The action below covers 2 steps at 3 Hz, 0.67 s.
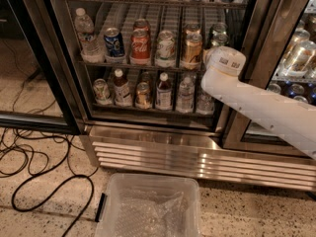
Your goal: Pick green can from middle shelf of fridge
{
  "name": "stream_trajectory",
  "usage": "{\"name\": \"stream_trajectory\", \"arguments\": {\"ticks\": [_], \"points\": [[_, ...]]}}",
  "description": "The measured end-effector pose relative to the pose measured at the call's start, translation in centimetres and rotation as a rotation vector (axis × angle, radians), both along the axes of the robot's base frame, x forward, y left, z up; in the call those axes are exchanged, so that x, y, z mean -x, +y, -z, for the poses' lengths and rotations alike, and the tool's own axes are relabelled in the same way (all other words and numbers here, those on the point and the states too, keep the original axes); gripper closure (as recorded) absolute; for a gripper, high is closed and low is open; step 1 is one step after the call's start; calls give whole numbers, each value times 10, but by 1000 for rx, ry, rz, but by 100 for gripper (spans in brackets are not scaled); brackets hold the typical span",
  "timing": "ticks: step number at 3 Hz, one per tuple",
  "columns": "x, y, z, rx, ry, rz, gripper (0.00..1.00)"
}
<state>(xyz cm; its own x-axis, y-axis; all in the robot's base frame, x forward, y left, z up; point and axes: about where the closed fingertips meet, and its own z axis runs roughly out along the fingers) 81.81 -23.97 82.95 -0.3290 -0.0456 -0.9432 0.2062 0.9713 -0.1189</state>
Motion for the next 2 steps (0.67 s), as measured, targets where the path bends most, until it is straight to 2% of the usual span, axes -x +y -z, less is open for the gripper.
{"name": "stream_trajectory", "arguments": {"ticks": [1, 2], "points": [[0, 0, 0, 0, 0, 0, 100], [0, 0, 0, 0, 0, 0, 100]]}}
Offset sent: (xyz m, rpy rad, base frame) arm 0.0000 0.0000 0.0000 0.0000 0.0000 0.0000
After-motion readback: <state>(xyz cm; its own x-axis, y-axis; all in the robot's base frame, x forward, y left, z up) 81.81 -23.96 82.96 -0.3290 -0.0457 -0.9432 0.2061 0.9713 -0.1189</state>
